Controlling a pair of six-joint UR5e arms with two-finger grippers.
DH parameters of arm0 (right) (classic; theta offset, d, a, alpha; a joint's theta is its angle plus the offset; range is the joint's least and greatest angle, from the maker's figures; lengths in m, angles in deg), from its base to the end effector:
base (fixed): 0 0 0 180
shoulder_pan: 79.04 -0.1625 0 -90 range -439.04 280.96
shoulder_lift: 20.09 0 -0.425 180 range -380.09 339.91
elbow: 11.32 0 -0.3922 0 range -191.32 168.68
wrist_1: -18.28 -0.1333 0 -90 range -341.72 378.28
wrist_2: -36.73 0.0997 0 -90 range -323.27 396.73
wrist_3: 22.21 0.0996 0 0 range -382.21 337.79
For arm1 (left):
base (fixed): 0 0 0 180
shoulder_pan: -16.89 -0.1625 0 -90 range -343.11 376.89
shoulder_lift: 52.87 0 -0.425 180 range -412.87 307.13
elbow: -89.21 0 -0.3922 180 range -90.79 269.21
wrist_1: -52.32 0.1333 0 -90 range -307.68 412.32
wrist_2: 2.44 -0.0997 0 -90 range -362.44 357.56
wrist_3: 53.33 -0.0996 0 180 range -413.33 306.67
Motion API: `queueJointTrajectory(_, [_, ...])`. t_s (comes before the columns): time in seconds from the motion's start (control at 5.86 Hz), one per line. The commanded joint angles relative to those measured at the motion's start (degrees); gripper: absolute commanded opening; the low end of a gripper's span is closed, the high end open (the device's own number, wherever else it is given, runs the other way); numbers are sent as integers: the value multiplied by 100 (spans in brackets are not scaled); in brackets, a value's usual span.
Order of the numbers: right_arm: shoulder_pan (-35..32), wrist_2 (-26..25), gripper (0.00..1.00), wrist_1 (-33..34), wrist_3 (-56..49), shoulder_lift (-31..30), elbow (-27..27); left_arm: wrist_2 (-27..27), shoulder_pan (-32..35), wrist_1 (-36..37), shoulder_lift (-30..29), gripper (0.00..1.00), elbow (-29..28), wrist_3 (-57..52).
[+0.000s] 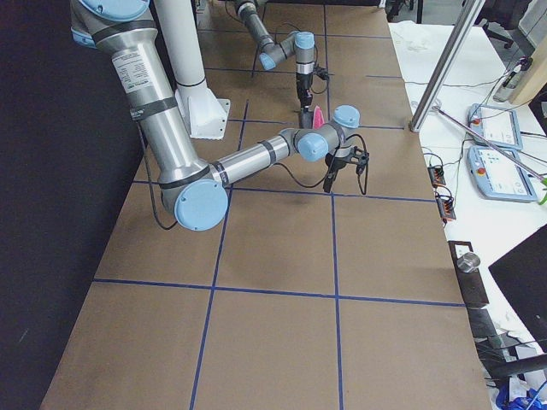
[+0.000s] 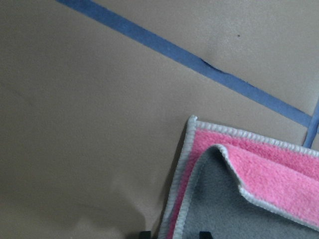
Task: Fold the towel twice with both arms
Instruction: 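Grasp the end of the folded towel nearest the left gripper with the left gripper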
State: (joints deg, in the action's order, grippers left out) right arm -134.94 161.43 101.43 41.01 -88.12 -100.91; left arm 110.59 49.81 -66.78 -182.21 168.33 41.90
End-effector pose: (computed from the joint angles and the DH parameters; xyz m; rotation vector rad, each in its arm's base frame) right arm -0.3012 -0.5815 0.4371 -0.1284 -0.7554 0.3332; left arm 0.5742 -0.4841 0.2693 -0.1203 1.0557 -0.4009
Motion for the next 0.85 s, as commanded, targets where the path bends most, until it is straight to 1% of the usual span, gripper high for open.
queueJointTrajectory(0.0, [0, 28, 100, 0, 6, 0, -58, 0, -48, -43, -4, 40, -37, 65])
queueJointTrajectory(0.17, [0, 28, 100, 0, 6, 0, -58, 0, -83, -52, 5, 40, -11, 265])
queueJointTrajectory(0.51, [0, 28, 100, 0, 6, -8, -50, 9, -92, -34, 31, 40, -10, 276])
queueJointTrajectory(0.68, [0, 28, 100, 0, 6, -8, -50, 9, -84, -17, 23, 22, -11, 276])
